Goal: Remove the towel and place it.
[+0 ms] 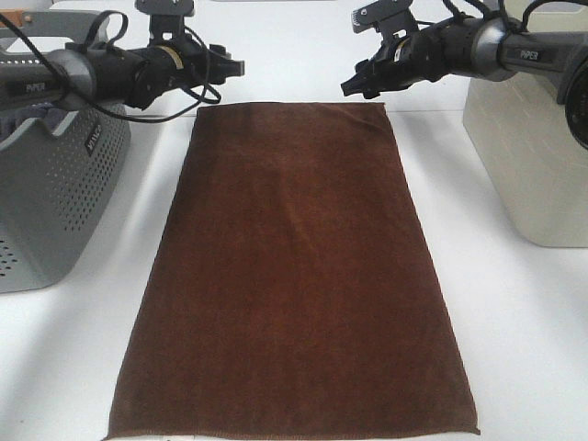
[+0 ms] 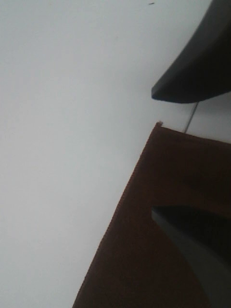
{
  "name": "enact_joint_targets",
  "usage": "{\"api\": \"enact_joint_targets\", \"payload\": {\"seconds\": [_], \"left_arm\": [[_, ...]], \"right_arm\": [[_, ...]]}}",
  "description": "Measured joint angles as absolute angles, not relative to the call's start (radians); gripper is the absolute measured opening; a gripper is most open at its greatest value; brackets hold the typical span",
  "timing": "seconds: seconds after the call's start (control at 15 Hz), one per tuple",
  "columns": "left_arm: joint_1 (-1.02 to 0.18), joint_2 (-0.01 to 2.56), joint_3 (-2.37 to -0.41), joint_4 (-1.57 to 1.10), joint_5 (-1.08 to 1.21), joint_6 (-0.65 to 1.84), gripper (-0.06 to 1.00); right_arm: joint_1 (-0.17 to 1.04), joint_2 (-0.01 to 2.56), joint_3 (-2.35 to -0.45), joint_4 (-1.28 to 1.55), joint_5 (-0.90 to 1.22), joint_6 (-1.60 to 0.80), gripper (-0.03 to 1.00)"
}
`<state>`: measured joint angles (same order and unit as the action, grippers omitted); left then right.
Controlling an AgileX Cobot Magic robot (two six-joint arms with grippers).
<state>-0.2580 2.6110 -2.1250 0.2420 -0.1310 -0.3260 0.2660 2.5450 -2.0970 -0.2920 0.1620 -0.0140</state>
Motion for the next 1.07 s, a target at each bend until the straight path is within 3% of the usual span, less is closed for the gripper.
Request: {"api": "enact_joint_targets", "payload": {"seconds": [0.2, 0.53, 0.87, 1.07], "left_arm": [[-0.272, 2.531, -2.126, 0.243, -0.023, -0.319, 0.56], [-0.31, 2.297, -2.126, 0.247, 0.35, -0.231, 0.56], [-0.331, 2.047, -2.128, 0.245, 0.864, -0.156, 0.56], [-0.331, 1.966, -2.129, 0.254, 1.082, -0.145, 0.56]], "right_arm": [[0.266, 2.462, -2.097, -0.212, 0.251, -0.014, 0.61], [0.266, 2.217, -2.097, -0.089, 0.65, -0.014, 0.61], [0.267, 1.995, -2.097, 0.019, 1.072, -0.014, 0.61], [0.267, 1.918, -2.097, 0.0, 1.207, -0.014, 0.61]]}}
